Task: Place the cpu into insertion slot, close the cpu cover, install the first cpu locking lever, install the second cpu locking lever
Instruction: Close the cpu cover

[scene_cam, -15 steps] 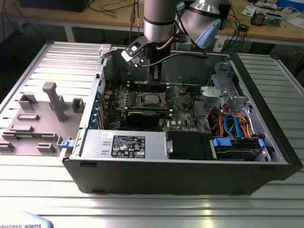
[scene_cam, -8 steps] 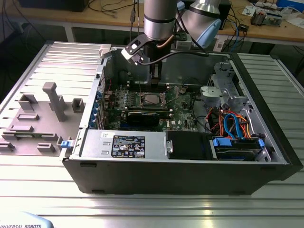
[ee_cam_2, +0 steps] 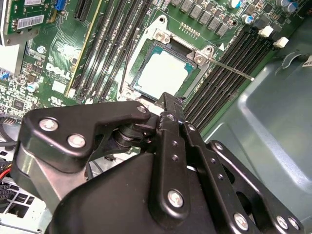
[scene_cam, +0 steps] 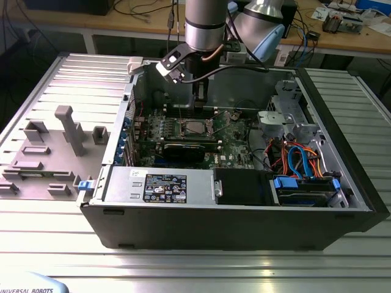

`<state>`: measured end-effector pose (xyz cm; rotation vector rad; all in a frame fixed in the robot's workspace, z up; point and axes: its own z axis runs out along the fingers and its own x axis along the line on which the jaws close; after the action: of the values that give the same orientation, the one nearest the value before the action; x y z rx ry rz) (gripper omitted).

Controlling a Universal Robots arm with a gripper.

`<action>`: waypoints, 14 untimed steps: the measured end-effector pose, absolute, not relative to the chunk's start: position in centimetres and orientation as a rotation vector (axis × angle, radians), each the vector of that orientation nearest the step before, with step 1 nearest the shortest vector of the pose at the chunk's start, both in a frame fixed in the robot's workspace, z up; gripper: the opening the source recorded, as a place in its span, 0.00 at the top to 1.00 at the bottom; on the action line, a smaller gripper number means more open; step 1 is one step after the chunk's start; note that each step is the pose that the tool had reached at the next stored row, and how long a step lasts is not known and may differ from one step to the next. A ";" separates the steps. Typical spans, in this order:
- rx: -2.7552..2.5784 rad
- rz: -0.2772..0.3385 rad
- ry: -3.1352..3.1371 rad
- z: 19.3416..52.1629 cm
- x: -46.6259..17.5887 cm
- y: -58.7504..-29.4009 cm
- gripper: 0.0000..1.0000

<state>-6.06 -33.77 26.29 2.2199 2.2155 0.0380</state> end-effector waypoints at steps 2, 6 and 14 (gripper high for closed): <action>2.220 0.038 2.215 26.3 -6.1 -33.8 0.89; 2.220 0.038 2.216 26.4 -5.0 -33.8 0.89; 2.215 0.028 2.211 27.1 -5.0 -33.7 0.89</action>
<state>-5.01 -33.65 27.12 2.2153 2.2111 0.0277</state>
